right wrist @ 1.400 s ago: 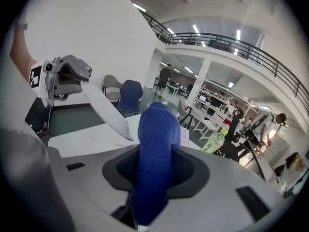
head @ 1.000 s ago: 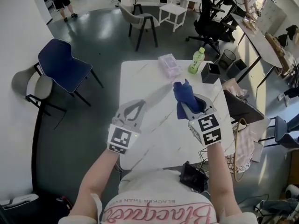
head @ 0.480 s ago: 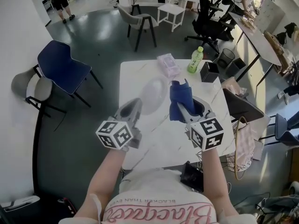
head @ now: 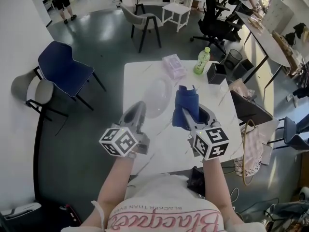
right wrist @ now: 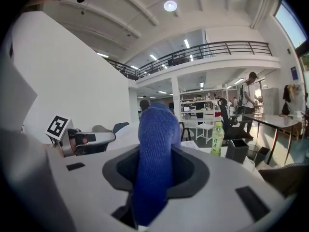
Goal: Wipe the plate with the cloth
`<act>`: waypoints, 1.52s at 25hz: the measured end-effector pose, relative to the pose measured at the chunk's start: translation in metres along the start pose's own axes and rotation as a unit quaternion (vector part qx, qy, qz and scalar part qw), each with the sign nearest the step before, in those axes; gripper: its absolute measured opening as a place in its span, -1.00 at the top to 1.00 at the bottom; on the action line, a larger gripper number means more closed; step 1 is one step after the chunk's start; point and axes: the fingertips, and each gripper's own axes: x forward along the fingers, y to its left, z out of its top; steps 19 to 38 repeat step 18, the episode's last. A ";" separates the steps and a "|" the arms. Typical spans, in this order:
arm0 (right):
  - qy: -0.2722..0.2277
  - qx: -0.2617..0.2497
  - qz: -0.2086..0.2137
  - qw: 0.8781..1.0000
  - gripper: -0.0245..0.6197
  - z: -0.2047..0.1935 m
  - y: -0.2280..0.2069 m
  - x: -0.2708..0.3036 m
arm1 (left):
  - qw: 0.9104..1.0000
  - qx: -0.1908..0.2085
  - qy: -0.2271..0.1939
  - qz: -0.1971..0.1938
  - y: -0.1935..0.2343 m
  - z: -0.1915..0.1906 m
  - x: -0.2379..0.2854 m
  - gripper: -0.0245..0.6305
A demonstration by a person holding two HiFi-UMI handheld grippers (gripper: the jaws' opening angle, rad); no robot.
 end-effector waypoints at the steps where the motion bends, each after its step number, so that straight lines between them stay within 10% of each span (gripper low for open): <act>1: 0.000 0.004 -0.002 1.000 0.54 -0.002 0.001 0.000 | 1.000 0.000 -0.002 0.000 0.000 0.001 -0.001 0.88; 38: 0.005 0.014 -0.012 1.000 0.54 -0.012 0.013 -0.007 | 0.999 0.026 0.011 -0.021 -0.013 0.001 -0.010 0.88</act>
